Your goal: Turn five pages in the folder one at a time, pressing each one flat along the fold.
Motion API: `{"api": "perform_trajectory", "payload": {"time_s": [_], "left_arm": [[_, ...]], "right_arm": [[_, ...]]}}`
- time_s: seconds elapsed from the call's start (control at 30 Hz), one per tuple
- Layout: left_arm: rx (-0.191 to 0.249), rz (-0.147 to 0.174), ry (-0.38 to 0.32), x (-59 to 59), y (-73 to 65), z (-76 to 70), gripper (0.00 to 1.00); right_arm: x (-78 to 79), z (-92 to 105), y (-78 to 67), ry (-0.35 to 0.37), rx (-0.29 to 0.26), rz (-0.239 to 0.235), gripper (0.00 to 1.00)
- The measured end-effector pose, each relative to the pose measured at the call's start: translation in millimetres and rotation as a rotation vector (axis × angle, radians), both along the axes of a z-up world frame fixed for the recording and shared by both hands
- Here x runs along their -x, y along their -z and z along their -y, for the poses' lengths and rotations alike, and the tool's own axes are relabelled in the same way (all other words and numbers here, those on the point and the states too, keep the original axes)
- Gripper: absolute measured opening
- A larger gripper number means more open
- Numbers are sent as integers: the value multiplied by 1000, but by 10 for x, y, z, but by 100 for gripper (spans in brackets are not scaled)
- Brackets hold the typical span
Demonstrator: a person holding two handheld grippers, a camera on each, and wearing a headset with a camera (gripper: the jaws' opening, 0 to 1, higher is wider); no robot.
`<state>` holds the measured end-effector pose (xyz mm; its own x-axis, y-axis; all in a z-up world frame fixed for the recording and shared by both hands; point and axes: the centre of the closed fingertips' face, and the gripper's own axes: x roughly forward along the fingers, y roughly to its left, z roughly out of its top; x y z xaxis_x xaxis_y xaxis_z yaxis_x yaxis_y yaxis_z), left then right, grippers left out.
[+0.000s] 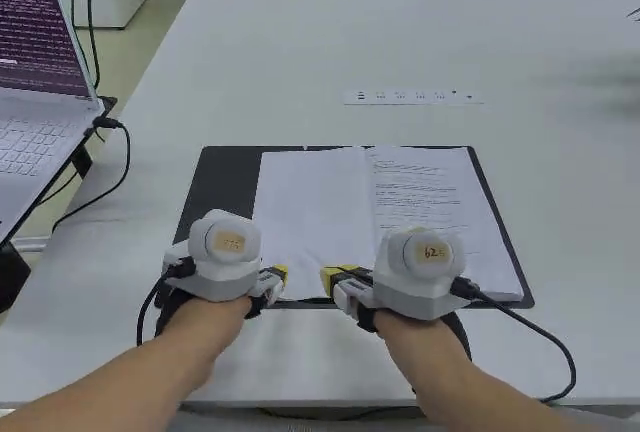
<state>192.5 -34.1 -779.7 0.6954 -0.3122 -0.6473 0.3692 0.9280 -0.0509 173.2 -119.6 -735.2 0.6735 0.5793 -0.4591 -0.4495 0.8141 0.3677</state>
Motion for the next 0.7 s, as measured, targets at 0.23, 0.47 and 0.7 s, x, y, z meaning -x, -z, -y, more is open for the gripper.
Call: {"api": "perform_trajectory", "payload": {"time_s": [0.23, 0.47, 0.7], "left_arm": [[-28, 34, -71, 58, 96, -93, 14], [-31, 94, -69, 62, 95, -84, 15], [-44, 106, -68, 75, 96, -76, 14]], "right_arm": [[-172, 397, 2, 86, -27, 24, 0], [-418, 525, 74, 99, -31, 28, 0], [-810, 513, 103, 68, -3, 63, 0]]}}
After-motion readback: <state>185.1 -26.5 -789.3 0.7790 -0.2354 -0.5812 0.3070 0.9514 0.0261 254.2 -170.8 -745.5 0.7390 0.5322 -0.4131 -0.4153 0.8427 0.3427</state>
